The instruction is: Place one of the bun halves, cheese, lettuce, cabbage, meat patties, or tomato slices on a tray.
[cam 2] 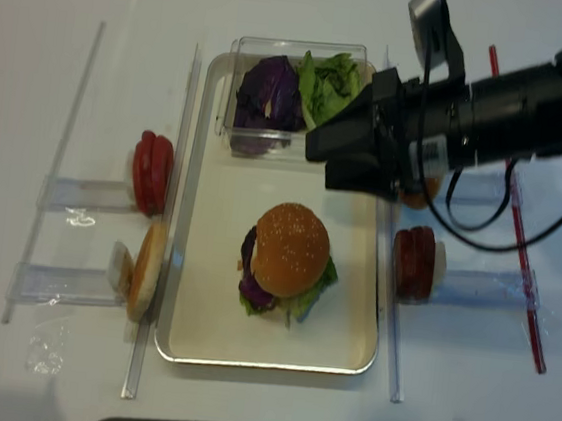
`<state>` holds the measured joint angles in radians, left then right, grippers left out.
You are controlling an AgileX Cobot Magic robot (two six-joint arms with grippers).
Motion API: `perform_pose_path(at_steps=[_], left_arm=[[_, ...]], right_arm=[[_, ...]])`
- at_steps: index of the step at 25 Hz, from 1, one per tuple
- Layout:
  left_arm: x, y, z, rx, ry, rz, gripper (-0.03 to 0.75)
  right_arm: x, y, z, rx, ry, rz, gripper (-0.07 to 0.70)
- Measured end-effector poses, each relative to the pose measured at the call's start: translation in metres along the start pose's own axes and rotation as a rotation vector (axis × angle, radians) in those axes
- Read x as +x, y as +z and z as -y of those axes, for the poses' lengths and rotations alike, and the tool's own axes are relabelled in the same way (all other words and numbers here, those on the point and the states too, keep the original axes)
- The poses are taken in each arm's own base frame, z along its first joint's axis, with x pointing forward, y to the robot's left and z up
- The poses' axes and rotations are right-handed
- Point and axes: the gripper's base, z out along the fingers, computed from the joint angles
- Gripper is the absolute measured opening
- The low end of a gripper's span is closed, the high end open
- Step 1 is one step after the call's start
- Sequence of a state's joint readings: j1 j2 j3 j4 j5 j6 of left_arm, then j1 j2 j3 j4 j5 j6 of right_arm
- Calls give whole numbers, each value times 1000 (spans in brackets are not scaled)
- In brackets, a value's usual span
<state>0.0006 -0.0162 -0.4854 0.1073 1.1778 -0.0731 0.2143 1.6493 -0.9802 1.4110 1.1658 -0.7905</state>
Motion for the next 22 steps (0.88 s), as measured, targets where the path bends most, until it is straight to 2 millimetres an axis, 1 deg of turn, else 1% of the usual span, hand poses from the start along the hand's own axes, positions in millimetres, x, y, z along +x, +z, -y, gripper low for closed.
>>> perform_pose_path(at_steps=[7,12,19,22], left_arm=[[0,0,0,0,0,0,469],[0,0,0,0,0,0,469],[0,0,0,0,0,0,469],[0,0,0,0,0,0,470]], right_arm=[[-17,-18,-39,103,-139,-40,474],[-19,-31,-59,195,-186,-61,474],[-16,-47,-65,394,-200,-95,473],[-12,-53,-67,463,-212,-105,456]])
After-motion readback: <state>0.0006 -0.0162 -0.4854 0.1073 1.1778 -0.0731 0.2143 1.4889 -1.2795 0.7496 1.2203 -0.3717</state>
